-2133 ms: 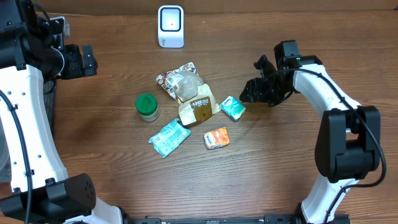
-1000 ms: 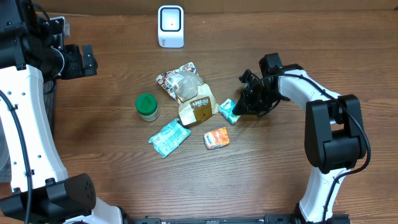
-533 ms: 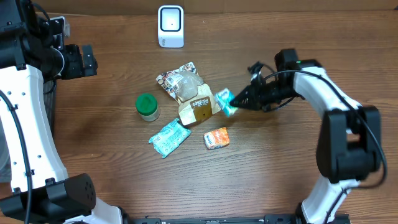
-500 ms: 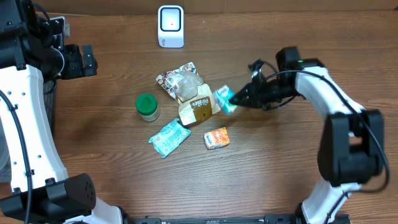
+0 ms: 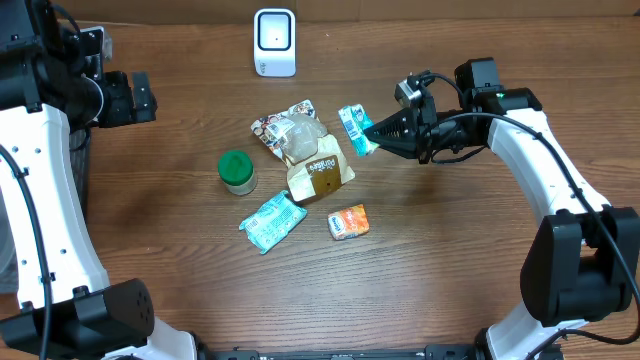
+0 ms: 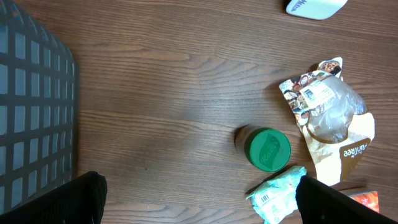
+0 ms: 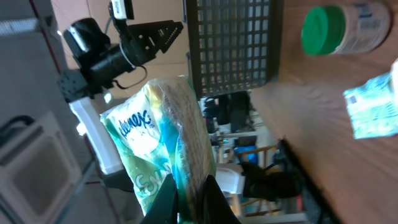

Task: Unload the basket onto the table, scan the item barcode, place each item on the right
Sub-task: 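Lift the teal pack upright with the right gripper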

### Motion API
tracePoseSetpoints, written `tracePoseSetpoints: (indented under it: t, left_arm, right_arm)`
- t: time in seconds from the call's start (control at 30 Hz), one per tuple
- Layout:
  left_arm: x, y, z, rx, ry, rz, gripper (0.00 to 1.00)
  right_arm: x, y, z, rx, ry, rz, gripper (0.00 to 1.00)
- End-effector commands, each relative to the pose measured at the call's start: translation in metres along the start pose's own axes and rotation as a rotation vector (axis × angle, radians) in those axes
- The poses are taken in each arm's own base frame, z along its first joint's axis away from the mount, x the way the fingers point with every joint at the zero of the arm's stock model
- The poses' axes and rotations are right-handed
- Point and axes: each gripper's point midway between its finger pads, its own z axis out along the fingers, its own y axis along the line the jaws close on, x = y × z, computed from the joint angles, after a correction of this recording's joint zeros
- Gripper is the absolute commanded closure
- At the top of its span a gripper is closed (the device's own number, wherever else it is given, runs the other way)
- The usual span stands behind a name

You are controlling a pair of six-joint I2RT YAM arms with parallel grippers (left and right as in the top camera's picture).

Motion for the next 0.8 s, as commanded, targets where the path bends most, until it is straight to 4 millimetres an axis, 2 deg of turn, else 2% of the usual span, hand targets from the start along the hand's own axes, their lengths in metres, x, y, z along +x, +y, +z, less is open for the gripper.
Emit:
tracePoseSetpoints:
  t: [0.0,0.1,0.33,0.77]
  left_arm:
    - [0.001,-0.001,0.002,0.011,0.004,0.021,0.0]
    - [0.001,-0.001,0.002,0.011,0.004,0.021,0.0]
    - [0.001,-0.001,0.002,0.011,0.004,0.021,0.0]
    - [0.001,-0.001,0.002,0.011,0.004,0.021,0.0]
  right_arm:
    - [0.0,0.015,-0.001,-0.045,0.013,0.047,0.96]
    - [-0.003,0.01,0.0,-0.012,0.001,0.034,0.96]
    - [-0.023,-0.022,-0.004,0.183,-0.084,0.029,0.96]
    - [-0.041,-0.013,-0.004,0.167,-0.121,0.023,0.96]
